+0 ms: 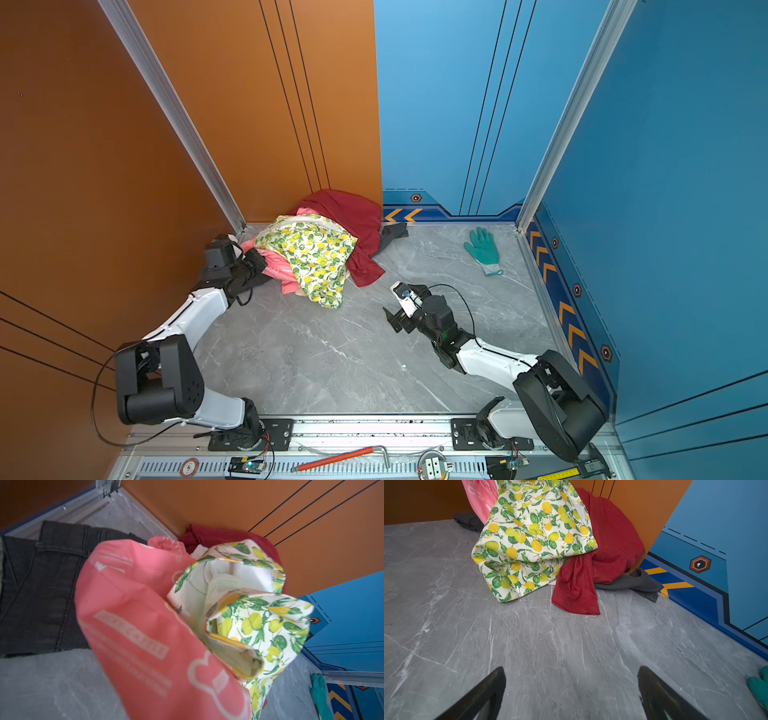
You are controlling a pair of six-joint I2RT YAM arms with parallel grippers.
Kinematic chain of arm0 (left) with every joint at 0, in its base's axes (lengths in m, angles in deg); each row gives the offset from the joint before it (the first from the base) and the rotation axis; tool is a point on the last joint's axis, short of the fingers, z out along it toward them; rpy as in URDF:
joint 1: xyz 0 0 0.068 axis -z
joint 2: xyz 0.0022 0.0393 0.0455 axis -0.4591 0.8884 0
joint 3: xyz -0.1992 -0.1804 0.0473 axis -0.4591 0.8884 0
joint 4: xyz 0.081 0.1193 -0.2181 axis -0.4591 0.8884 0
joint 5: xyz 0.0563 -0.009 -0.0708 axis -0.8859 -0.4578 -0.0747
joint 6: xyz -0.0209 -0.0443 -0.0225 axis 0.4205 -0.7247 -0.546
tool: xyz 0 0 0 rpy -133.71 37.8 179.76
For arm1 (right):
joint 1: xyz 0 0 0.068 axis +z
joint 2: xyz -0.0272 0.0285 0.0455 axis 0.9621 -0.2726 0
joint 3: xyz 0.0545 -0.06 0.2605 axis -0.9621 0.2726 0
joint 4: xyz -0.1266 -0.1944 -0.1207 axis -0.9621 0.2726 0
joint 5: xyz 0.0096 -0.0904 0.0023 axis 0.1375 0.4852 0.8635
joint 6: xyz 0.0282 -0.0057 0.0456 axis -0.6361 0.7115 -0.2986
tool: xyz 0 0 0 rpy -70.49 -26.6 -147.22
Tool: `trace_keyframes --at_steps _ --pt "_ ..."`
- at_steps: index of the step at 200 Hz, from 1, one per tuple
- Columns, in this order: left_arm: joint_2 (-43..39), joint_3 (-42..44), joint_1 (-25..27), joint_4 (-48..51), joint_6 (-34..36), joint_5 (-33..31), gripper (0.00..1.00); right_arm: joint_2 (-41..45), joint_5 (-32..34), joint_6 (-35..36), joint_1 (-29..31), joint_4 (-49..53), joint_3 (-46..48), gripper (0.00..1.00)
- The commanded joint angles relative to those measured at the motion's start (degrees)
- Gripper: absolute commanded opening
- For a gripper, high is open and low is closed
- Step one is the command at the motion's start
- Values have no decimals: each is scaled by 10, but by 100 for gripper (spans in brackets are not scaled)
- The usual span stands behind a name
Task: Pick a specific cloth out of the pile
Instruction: 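Lift the pink cloth high with the left gripper while the right gripper approaches it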
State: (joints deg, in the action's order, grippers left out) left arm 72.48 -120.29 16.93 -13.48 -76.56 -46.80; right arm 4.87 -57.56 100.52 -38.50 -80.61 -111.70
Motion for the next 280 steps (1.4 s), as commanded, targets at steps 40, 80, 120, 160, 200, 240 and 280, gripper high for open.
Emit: trace_keyframes --at_steps 40,80,120,160,200,240,280 --pt "-39 -141 0 47 -6 -41 0 18 24 -27 2 25 -35 100" --pt "-8 -250 -2 60 -17 -50 0 36 37 -52 16 35 -51 100" --pt "11 -363 -6 88 -18 -60 0 40 39 -67 36 38 -69 100" --pt "32 -453 7 97 -29 -52 0 6 45 -60 69 40 -118 100" --pt "61 -537 16 102 -41 -55 0 -49 40 -69 81 16 -172 100" --pt "105 -632 23 102 -74 -41 0 -110 29 -71 92 4 -234 100" --pt "157 -749 38 116 -102 -26 0 -175 6 -71 86 6 -324 100"
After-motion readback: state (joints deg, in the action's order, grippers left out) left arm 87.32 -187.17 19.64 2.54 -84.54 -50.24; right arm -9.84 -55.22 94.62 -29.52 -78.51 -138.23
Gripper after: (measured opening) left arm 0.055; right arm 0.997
